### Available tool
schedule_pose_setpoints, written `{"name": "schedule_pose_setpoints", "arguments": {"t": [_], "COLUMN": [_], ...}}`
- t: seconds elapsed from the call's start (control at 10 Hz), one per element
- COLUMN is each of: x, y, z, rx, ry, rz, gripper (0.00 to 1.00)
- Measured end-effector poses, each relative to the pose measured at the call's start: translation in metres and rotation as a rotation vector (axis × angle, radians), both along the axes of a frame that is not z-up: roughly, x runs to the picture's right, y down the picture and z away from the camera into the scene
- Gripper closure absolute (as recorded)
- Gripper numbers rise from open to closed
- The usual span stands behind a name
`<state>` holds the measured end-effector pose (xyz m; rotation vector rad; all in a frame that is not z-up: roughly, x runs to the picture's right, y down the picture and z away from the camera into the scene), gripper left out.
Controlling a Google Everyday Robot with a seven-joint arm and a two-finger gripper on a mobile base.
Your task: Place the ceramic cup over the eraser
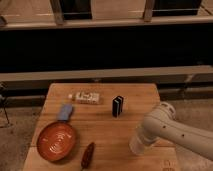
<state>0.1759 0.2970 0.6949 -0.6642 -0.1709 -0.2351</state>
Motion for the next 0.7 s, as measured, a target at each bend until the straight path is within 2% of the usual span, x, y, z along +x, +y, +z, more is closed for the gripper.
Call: {"name": "schedule_pose_setpoints", "arguments": {"t": [0.4,0.5,0.7], "x": [0.001,0.001,0.013], "y": [0.0,-0.001,-0.007], "z": [0.001,0.0,-0.006], "rx": [0.001,0.0,0.006], "ry": [0.007,0.006,-0.009], "rz": [-0.001,-0.003,0.034], "gripper": [0.92,0.99,1.0]}}
